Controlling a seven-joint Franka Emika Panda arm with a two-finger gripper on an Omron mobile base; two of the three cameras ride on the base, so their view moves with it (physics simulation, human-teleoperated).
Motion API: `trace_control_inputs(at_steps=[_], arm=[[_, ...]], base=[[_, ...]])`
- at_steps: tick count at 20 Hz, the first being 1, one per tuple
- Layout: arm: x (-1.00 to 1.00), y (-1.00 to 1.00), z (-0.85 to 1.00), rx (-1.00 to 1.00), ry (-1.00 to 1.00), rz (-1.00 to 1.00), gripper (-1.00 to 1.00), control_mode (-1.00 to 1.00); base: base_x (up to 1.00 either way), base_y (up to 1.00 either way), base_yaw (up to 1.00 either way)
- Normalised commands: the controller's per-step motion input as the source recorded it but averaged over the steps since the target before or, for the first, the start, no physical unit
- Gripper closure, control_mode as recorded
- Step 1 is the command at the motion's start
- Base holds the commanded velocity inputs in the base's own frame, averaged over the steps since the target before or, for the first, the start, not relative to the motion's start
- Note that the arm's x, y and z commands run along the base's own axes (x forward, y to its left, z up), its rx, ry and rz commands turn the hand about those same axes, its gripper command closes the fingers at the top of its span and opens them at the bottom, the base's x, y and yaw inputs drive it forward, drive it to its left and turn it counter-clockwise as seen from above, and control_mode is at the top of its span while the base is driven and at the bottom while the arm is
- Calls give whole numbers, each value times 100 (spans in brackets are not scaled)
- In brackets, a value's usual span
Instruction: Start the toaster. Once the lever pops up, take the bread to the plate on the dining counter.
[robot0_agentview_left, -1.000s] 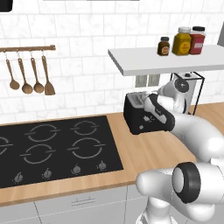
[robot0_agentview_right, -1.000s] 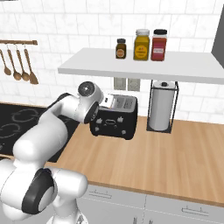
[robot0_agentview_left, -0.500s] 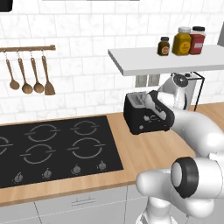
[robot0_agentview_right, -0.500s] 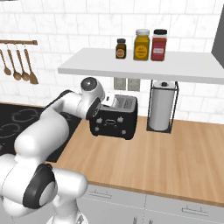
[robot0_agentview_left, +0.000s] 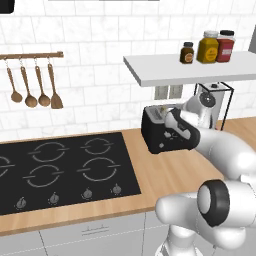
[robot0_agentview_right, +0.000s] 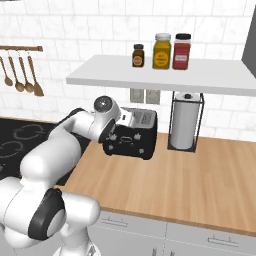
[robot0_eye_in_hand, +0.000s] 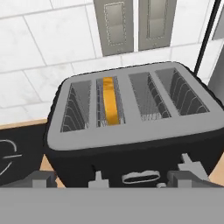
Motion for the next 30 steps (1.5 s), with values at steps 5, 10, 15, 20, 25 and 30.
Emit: trace_control_inputs(at_steps=[5,10,15,20,25,30], arm=[[20,0,0,0,0,7,-100,-100],[30,0,0,0,0,9,-100,-100],[21,0,-1,0,0,10,-100,-100],[8,0,-18,-2,0,7,-100,-100],[21,0,-17,-5,1,3,-100,-100],[19,0,-2,-3,0,0,-100,-100]], base=[[0,0,0],[0,0,0],[0,0,0],[0,0,0],[0,0,0],[0,0,0]])
